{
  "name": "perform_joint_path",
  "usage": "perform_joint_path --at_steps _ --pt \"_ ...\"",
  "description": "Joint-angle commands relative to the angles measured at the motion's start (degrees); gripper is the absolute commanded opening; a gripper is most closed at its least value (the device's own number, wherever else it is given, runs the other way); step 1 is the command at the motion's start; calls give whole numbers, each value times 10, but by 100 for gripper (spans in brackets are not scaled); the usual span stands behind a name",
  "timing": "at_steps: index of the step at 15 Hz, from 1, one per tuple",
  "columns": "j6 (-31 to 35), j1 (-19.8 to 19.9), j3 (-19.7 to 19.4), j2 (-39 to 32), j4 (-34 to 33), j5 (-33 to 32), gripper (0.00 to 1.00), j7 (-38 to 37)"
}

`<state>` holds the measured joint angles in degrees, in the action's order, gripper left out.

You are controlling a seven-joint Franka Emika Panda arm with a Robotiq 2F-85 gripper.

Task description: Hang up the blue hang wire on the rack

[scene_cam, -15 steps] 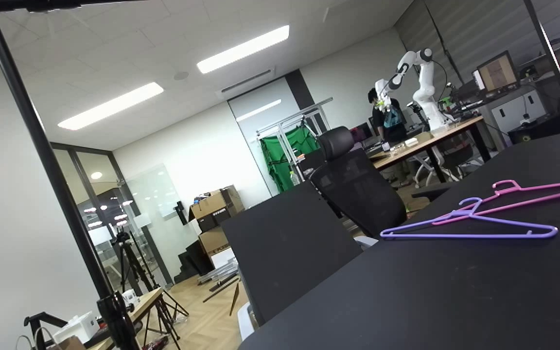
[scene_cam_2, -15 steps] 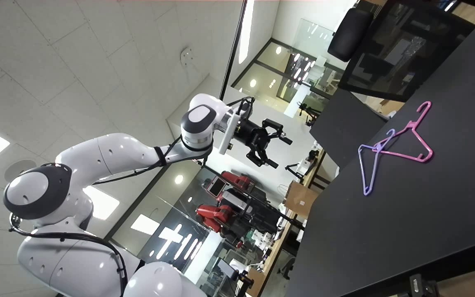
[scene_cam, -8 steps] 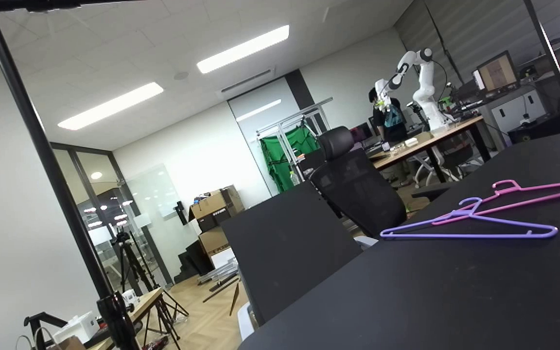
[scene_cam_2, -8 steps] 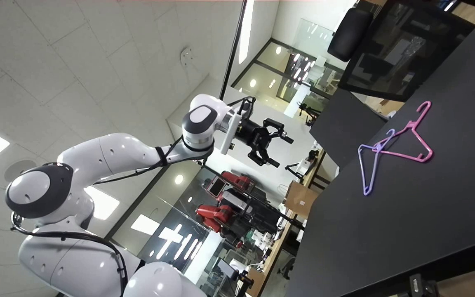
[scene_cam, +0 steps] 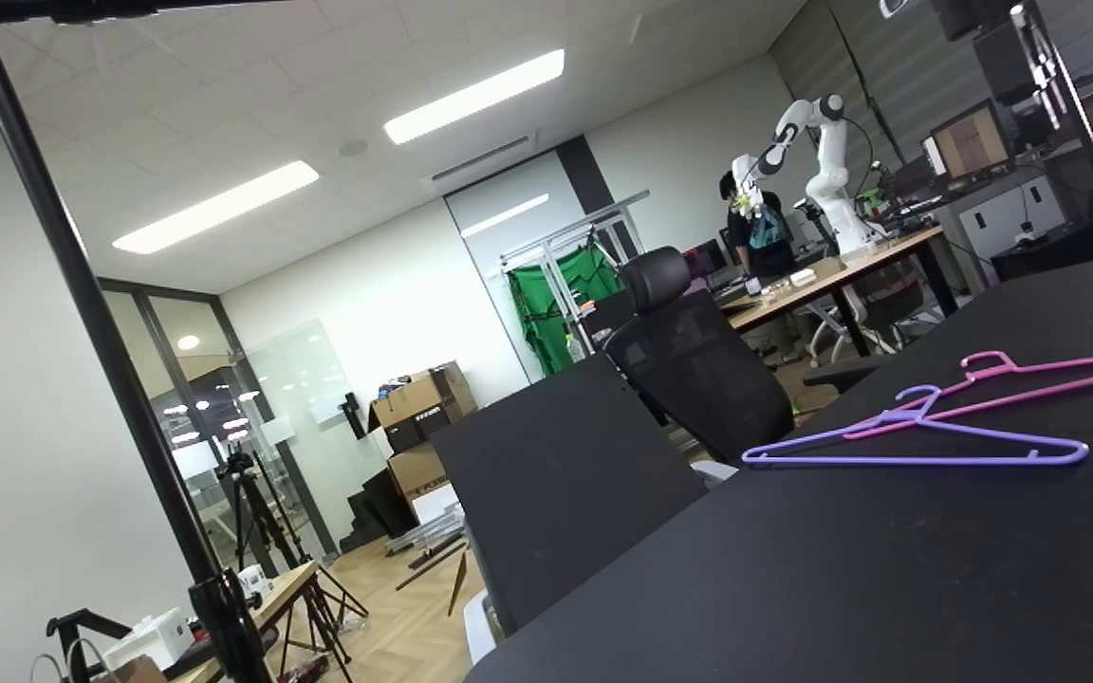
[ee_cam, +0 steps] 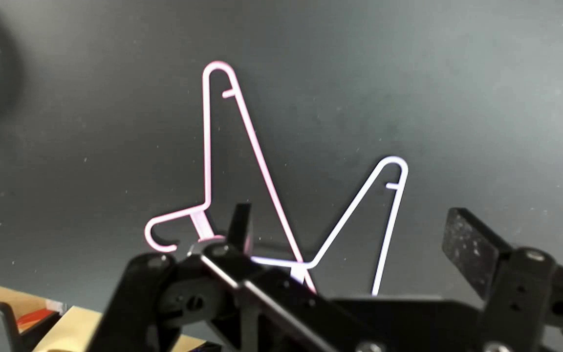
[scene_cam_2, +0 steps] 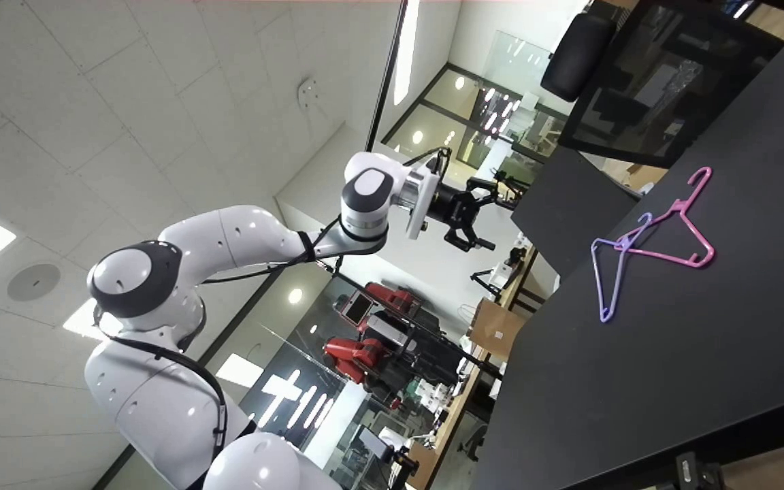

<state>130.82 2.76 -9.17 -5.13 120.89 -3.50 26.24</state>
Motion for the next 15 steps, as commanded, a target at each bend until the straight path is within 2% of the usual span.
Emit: perform_joint_path --at_steps 1,6,10,15 --pt "37 16 26 -111 -113 23 100 -27" --pt "68 40 60 -247 -227 90 100 -82" --pt "41 54 81 -344 -315 121 100 -135" --pt "23 54 93 -425 -375 128 100 -170"
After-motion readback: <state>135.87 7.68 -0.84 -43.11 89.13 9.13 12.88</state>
